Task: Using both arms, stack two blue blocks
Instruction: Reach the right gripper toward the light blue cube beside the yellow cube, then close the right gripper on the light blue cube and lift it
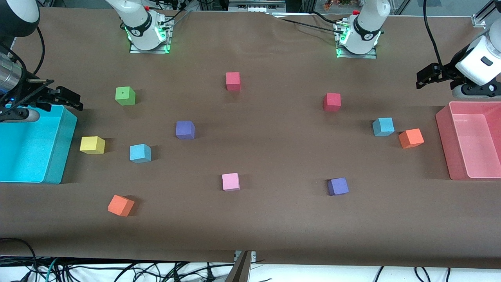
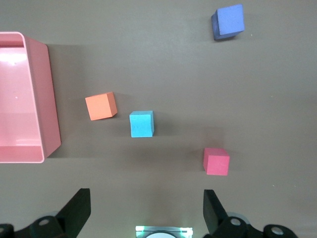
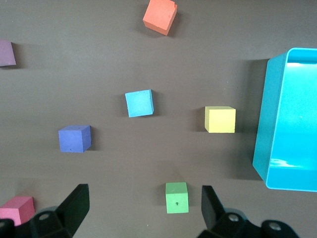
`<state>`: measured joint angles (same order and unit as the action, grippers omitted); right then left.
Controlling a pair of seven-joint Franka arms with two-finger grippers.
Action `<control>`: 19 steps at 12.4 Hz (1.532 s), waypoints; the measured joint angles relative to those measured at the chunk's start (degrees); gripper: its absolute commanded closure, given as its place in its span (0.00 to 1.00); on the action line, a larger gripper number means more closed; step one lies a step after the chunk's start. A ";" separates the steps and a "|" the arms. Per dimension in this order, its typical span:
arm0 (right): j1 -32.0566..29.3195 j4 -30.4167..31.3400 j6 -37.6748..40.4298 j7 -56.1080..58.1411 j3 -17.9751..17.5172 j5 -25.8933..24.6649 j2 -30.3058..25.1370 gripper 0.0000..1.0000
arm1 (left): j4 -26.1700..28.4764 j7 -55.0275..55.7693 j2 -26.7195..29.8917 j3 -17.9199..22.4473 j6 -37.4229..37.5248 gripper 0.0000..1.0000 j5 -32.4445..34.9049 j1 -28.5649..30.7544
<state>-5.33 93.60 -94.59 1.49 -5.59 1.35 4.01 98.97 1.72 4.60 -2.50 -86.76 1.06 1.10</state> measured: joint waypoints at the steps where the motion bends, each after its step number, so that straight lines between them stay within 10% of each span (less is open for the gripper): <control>1: 0.00 0.00 0.00 0.00 0.00 0.00 0.04 0.00 | 0.00 0.00 0.00 -0.05 0.11 0.00 -0.09 -0.03; 10: 0.24 0.08 -0.78 0.01 -0.46 0.00 6.32 0.00 | -0.03 0.00 0.03 -0.19 1.27 0.00 -0.10 -0.34; 19: 4.39 0.64 -21.40 -0.12 -0.83 -0.02 25.85 0.00 | -0.01 0.00 -0.07 -0.19 1.38 0.00 -0.11 -0.46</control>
<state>-0.94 94.24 -115.99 1.37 -6.41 1.33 29.86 98.97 1.73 4.54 -2.69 -85.38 0.95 0.65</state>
